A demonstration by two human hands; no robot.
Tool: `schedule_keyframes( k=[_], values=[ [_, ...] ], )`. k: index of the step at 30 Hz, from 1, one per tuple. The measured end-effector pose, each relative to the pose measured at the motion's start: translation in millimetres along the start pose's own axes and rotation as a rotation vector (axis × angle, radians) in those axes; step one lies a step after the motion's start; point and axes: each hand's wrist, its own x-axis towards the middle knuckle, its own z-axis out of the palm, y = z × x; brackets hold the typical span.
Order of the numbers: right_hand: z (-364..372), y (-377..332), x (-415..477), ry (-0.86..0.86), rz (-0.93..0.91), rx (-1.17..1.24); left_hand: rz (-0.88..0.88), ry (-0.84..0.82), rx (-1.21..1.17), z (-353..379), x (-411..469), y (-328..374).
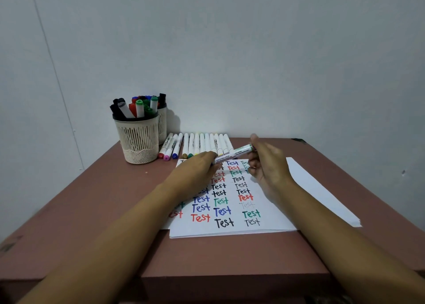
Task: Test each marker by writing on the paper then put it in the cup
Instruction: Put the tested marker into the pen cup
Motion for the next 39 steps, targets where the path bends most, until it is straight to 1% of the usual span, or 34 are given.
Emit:
schedule_keyframes(
  k=[2, 4, 8, 12, 14, 17, 20, 22, 24, 25, 27, 30, 34, 36, 39],
  values=[
    [3.9, 3.5, -2.0, -0.100, 0.017, -0.037, 0.023, 0.016, 0.015, -0.6, -0.7, 2.1],
    [6.2, 9.8, -1.7, -0.153, 0.001, -0.118, 0.055, 0.027, 0.037, 0.3, -0.6, 3.1],
    [6.4, 13.6, 1.9, -0.167, -0.016, -0.166, 0.078, 0.053, 0.025, 2.6, -1.3, 3.5],
    [5.1, 12.5, 3.0, -0.207, -0.055, -0.124, 0.092, 0.137, -0.050, 4.2, -1.7, 1.7],
    [3.1, 10.7, 4.2, -0.228, -0.088, -0.133, 0.069, 0.168, -0.070, 5.3, -1.4, -0.2],
    [2.7, 10.0, 4.5, -0.226, -0.083, -0.130, 0.032, 0.169, -0.118, 4.9, -1.2, -1.7],
    [5.9, 4.9, 3.7, -0.165, -0.055, -0.007, -0.029, 0.175, -0.246, 1.0, -0.2, -0.1],
    [3.7, -2.0, 6.9, -0.101, -0.021, 0.174, -0.086, 0.196, -0.343, -1.7, -0.2, 2.5],
    [-2.5, -7.5, 11.2, -0.077, 0.027, 0.347, -0.149, 0.233, -0.459, -2.8, 0.6, 3.4],
    [-6.2, -8.9, 13.5, -0.076, 0.049, 0.390, -0.186, 0.251, -0.521, -2.9, 1.4, 2.8],
    [-11.7, -9.7, 17.1, -0.060, 0.070, 0.398, -0.241, 0.269, -0.620, -2.7, 3.5, -0.4],
    [-16.3, -6.3, 23.7, -0.029, 0.013, 0.263, -0.277, 0.231, -0.665, 0.1, 6.2, -6.6],
    [-21.0, 2.8, 27.4, 0.007, -0.065, -0.122, -0.310, 0.181, -0.639, 3.2, 8.4, -10.5],
    [-21.9, 7.6, 27.3, 0.029, -0.100, -0.271, -0.316, 0.170, -0.617, 3.3, 8.4, -11.3],
    [-21.7, 13.1, 25.5, 0.076, -0.132, -0.399, -0.298, 0.163, -0.588, 3.6, 7.3, -12.8]
  ],
)
